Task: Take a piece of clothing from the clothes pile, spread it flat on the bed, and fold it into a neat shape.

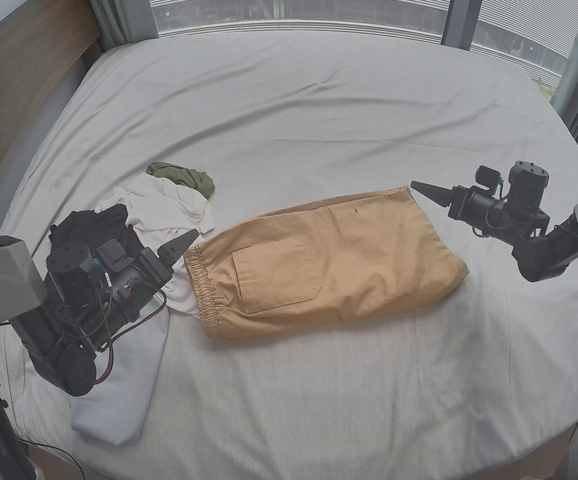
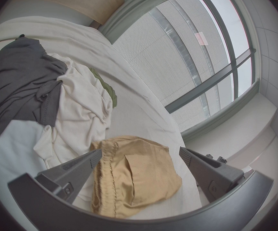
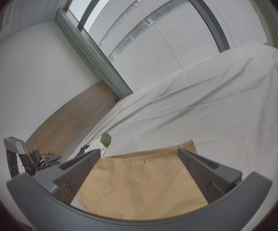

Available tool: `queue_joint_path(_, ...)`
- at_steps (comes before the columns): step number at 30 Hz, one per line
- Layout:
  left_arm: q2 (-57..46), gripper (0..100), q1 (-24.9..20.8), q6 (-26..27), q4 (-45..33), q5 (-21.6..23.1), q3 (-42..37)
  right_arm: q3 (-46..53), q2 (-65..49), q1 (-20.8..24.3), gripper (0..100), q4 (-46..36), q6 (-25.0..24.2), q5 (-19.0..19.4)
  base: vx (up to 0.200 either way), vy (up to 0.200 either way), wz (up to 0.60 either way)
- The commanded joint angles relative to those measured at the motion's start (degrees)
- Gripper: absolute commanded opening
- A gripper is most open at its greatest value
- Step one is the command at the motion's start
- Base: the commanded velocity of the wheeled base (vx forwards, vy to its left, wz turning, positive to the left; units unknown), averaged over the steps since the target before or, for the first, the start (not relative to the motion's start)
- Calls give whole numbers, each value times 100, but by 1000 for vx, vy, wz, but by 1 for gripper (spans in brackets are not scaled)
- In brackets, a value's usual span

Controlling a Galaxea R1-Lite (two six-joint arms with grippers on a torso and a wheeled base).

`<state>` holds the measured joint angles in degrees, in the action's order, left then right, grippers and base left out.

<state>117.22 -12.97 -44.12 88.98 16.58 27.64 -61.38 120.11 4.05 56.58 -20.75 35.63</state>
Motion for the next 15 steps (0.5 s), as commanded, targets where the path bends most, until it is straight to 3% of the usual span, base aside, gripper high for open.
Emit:
queue_joint_path(1,-648,100,-215,88,5,662,-751,1735,-990,-71,100,934,-333,190,0,0,0)
queue_joint_path(5,-727,100,-285,246,5,768,-874,2306,-999,-123,100,1637,-641,260,0,0,0)
queue_joint_path(6,-754,100,-320,518,5,785,-953,2745,-946,-141,100,2358,-887,234,0,0,0)
queue_joint_path(8,-719,100,-329,817,5,768,-971,2895,-753,-203,100,2780,-993,260,0,0,0)
queue_joint_path(15,-683,100,-346,1687,5,689,-1050,2991,-243,-361,100,2956,-957,260,0,0,0)
